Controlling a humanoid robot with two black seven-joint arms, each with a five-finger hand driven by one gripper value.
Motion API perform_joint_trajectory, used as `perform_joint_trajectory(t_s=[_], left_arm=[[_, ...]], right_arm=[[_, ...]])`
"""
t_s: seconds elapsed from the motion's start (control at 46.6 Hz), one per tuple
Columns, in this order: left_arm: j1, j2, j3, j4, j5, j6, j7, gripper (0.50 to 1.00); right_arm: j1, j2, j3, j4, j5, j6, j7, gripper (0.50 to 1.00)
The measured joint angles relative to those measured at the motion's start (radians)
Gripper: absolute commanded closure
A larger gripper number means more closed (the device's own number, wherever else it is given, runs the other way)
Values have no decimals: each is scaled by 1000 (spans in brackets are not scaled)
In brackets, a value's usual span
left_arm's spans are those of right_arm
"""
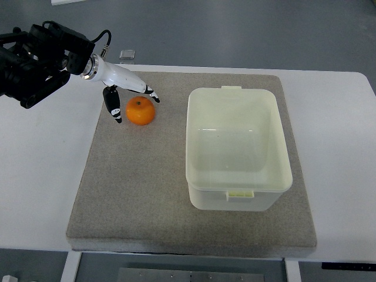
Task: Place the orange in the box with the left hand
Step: 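Lower the left hand around the orange and close its fingers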
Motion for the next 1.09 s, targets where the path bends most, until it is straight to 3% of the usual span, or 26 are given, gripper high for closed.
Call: perform_joint_trajectory(t_s=[0.708,0.943,1.093], left_arm=[[31,0,2,9,-5,8,0,516],[36,-2,4,15,7,9,0,609],[36,-3,4,16,8,9,0,810]], right_arm=[[0,0,0,0,0,0,0,568],[0,0,0,0,0,0,0,568],[-1,0,0,0,0,0,0,568]])
